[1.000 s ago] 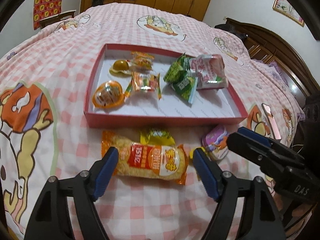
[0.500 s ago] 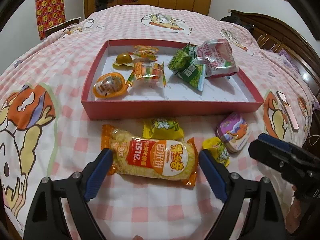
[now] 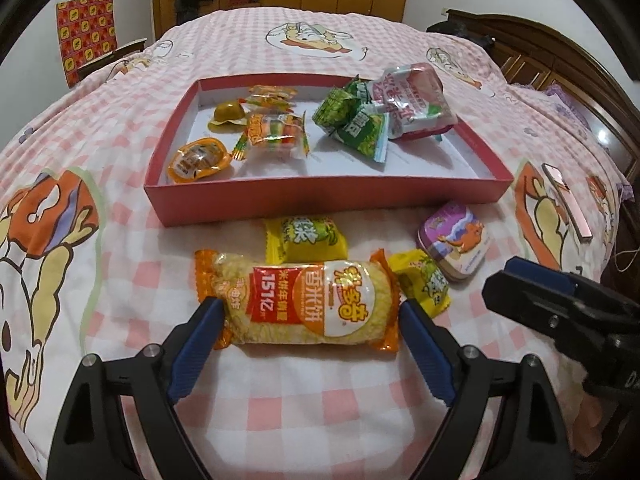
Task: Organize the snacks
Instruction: 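Move the left tool around the yellow rice cracker bag while the right tool approaches a yellow candy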
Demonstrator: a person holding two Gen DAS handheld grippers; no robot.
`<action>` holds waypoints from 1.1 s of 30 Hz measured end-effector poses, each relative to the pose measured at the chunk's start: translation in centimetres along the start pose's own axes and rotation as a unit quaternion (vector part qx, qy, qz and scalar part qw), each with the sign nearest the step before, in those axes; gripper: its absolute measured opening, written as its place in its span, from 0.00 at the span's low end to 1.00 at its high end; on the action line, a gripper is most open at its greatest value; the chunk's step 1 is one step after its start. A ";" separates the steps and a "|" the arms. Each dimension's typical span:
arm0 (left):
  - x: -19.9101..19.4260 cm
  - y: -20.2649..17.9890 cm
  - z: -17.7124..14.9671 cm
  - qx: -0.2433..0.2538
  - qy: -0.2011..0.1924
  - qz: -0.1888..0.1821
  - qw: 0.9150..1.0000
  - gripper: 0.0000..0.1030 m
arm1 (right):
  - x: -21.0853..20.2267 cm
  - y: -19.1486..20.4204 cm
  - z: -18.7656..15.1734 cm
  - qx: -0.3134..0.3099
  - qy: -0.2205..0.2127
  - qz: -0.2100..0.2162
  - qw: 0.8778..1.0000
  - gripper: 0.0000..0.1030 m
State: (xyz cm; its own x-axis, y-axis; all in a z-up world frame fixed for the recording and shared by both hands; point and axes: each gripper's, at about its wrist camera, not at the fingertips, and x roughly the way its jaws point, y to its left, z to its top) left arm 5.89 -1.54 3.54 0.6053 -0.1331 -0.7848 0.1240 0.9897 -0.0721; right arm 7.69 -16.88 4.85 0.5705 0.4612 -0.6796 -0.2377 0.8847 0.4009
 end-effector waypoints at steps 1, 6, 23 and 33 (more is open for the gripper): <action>0.0 0.1 0.0 0.000 -0.001 -0.001 1.000 0.89 | 0.0 0.0 0.0 0.000 0.000 0.002 1.000 0.66; 0.1 0.4 -0.1 -0.004 -0.001 -0.007 1.000 0.87 | 0.7 0.2 -0.2 0.004 0.010 0.004 1.000 0.66; -2.9 3.7 -1.2 -0.032 -0.014 -0.002 0.999 0.83 | 1.8 1.8 -1.0 0.006 0.037 0.038 0.999 0.48; -2.6 4.3 -1.7 -0.062 0.004 0.011 0.998 0.83 | 3.9 3.0 -0.1 -0.036 0.050 0.027 0.998 0.45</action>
State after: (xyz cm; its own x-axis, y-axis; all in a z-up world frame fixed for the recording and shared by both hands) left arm 3.53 3.12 4.27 0.6007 -0.1115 -0.7917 0.0132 0.9915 -0.1297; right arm 9.18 -12.43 3.30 0.4752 0.5098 -0.7171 -0.3239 0.8591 0.3962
